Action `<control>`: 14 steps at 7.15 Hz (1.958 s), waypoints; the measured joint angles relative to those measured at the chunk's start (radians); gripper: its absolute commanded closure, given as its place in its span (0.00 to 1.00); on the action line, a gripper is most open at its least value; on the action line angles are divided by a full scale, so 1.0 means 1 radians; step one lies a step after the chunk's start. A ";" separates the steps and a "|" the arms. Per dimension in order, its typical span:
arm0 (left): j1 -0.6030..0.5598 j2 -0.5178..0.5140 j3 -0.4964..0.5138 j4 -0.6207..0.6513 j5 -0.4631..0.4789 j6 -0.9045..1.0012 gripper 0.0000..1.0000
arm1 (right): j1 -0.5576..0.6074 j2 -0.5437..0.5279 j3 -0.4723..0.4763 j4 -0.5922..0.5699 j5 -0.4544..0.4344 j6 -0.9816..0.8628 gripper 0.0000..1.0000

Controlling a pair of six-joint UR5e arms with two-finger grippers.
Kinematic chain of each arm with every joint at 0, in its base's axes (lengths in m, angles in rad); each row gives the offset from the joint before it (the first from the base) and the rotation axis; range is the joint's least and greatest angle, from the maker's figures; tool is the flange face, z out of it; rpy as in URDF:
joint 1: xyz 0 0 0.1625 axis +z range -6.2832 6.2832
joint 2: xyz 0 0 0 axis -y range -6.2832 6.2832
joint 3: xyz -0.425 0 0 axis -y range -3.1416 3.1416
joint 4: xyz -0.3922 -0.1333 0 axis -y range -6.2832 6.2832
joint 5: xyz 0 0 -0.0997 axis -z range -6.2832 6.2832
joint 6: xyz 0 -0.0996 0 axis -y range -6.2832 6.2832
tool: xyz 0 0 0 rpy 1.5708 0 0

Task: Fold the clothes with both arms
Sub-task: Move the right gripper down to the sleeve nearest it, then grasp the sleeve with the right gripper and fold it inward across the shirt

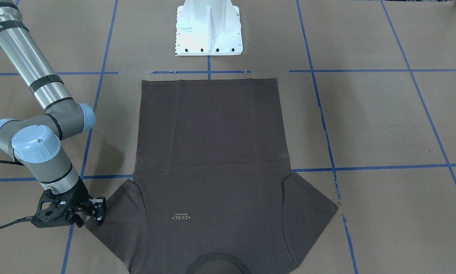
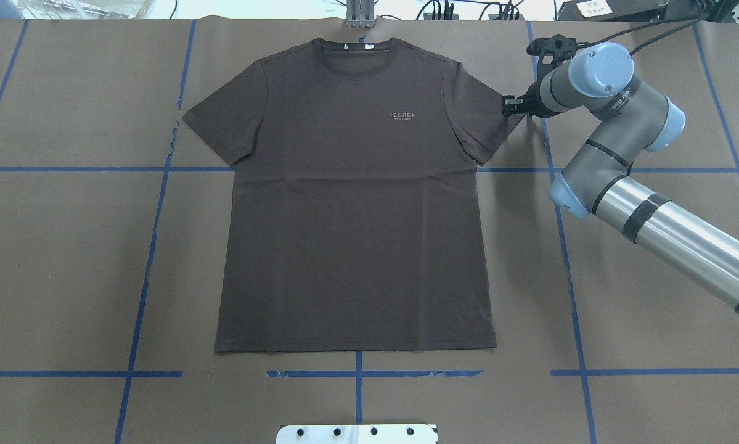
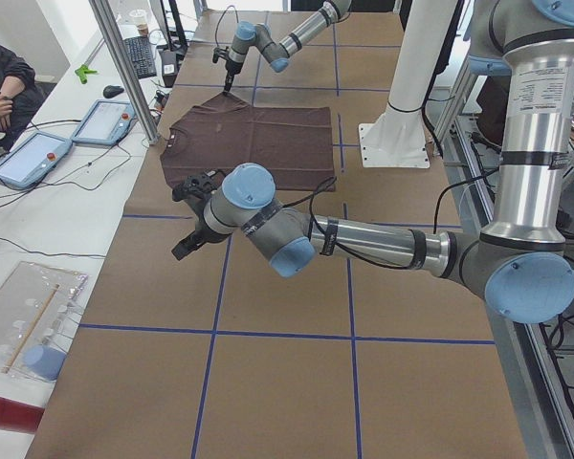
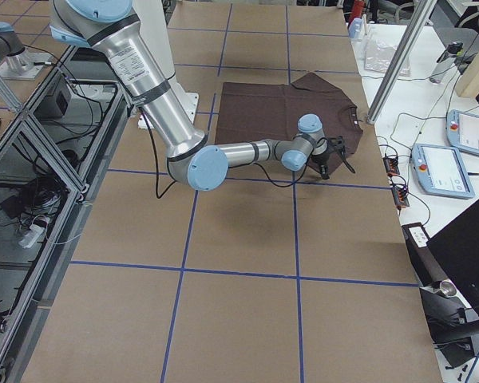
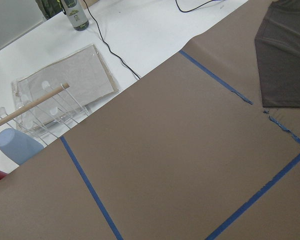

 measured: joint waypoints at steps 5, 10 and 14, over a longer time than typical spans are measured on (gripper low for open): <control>0.000 0.000 0.001 0.000 0.000 0.001 0.00 | 0.001 0.015 0.009 -0.017 0.000 0.004 1.00; 0.000 0.000 0.003 0.000 0.001 -0.004 0.00 | -0.114 0.208 0.109 -0.416 -0.200 0.196 1.00; 0.000 0.000 0.000 0.000 0.000 -0.003 0.00 | -0.168 0.286 0.033 -0.437 -0.276 0.253 0.05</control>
